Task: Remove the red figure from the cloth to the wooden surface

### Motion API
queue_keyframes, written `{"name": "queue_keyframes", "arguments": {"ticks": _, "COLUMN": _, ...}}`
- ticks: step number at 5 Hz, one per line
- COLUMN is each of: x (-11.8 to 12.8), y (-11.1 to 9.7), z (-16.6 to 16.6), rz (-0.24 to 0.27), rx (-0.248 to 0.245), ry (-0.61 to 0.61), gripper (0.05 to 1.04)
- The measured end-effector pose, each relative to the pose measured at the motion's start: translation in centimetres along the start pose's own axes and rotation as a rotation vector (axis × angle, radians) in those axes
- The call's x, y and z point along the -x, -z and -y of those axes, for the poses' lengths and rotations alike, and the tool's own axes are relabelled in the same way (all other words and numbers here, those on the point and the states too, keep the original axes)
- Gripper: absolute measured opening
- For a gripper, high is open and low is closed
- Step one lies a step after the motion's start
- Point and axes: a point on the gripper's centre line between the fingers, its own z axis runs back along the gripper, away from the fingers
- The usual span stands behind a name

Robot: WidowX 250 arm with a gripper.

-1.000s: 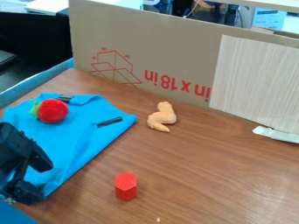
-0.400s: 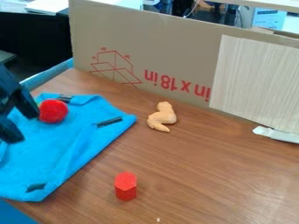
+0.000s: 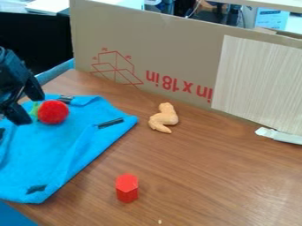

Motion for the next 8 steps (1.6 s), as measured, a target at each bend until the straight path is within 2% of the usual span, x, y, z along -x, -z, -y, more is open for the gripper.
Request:
{"name": "queue_keyframes", "arguments": {"ticks": 1, "x": 1.1, "y": 0.0, "z": -2.4, "rz": -0.017, "rx": -0.044, "ry": -0.071, "gripper": 1.000}}
{"name": "queue_keyframes", "arguments": {"ticks": 2, "x": 1.8, "y": -0.1, "z": -4.9, "rz": 0.005, "rx": -0.054, "ry": -0.130, "gripper": 1.000}}
{"name": "queue_keyframes", "arguments": {"ticks": 3, "x": 2.9, "y": 1.1, "z": -5.7, "rz": -0.010, "rx": -0.040, "ry": -0.165, "gripper": 1.000}}
{"name": "queue_keyframes", "arguments": {"ticks": 4, "x": 2.8, "y": 2.5, "z": -5.5, "rz": -0.044, "rx": -0.007, "ry": -0.146, "gripper": 1.000}}
{"name": "queue_keyframes", "arguments": {"ticks": 5, "x": 1.6, "y": 4.7, "z": -3.6, "rz": -0.053, "rx": 0.045, "ry": -0.101, "gripper": 0.999}}
{"name": "queue_keyframes", "arguments": {"ticks": 6, "x": -0.2, "y": 5.5, "z": -2.2, "rz": -0.003, "rx": 0.075, "ry": -0.089, "gripper": 0.947}}
{"name": "queue_keyframes", "arguments": {"ticks": 7, "x": -1.3, "y": 5.4, "z": -2.6, "rz": 0.091, "rx": 0.040, "ry": -0.141, "gripper": 0.692}}
{"name": "queue_keyframes", "arguments": {"ticks": 8, "x": -1.1, "y": 5.2, "z": -2.2, "rz": 0.114, "rx": 0.058, "ry": -0.148, "gripper": 0.495}}
